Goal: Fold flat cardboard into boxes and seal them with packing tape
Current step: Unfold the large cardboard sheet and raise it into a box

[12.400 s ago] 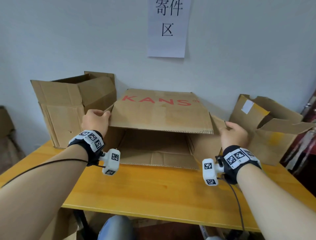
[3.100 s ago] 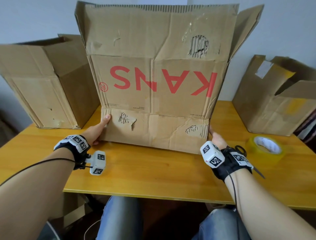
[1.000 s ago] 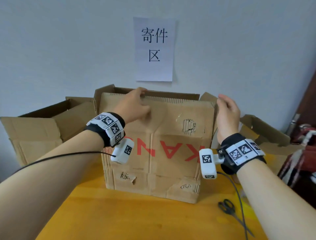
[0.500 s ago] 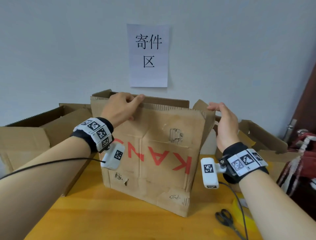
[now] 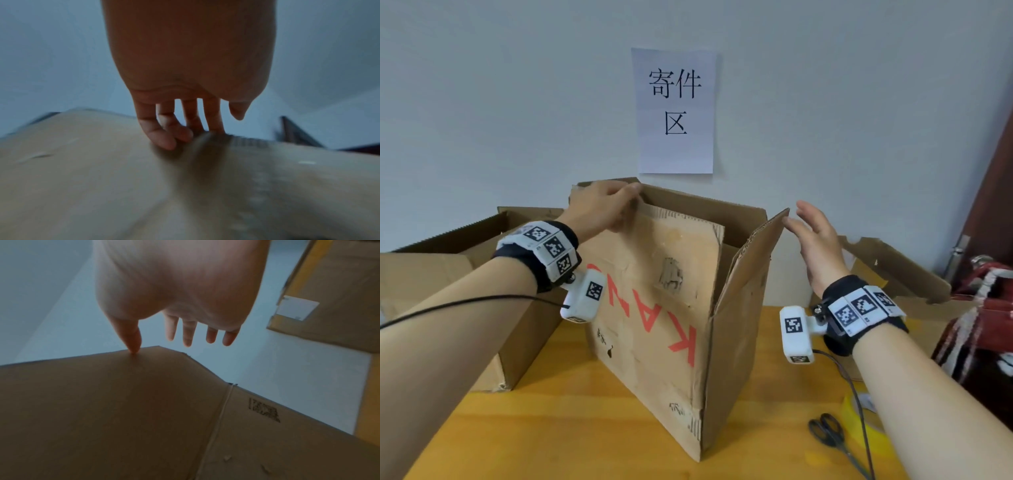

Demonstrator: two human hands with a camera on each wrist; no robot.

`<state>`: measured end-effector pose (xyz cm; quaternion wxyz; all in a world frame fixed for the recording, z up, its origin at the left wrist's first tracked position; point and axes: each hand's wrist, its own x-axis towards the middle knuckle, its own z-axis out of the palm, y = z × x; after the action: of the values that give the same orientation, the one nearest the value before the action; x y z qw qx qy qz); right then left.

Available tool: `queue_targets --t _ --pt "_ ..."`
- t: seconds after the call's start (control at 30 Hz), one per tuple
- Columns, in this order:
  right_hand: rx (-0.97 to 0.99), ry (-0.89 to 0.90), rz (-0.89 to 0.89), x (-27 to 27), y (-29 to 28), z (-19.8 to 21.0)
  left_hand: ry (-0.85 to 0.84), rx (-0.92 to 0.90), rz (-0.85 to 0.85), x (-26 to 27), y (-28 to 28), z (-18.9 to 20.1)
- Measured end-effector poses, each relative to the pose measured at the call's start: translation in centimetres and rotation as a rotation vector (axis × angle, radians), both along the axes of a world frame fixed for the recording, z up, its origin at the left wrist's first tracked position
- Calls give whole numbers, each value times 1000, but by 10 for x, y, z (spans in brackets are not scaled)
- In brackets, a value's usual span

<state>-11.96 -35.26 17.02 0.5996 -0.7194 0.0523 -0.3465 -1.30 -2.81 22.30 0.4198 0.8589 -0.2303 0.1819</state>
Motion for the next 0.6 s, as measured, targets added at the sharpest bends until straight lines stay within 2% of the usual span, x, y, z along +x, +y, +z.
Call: queue_targets --t 0.13,0.23,0.4,0.5,0.6 --pt "143 44 43 7 3 0 -91 164 -200 -47 -35 10" --pt "162 68 80 11 4 -1 -181 275 -309 -81 -60 7" --pt "175 64 119 13 4 -2 -245 341 -260 -99 -68 4" --pt "206 19 124 7 5 0 -198 378 -228 -89 -51 2" --pt "188 -56 147 1 9 -2 -148 342 -274 -76 -24 -1"
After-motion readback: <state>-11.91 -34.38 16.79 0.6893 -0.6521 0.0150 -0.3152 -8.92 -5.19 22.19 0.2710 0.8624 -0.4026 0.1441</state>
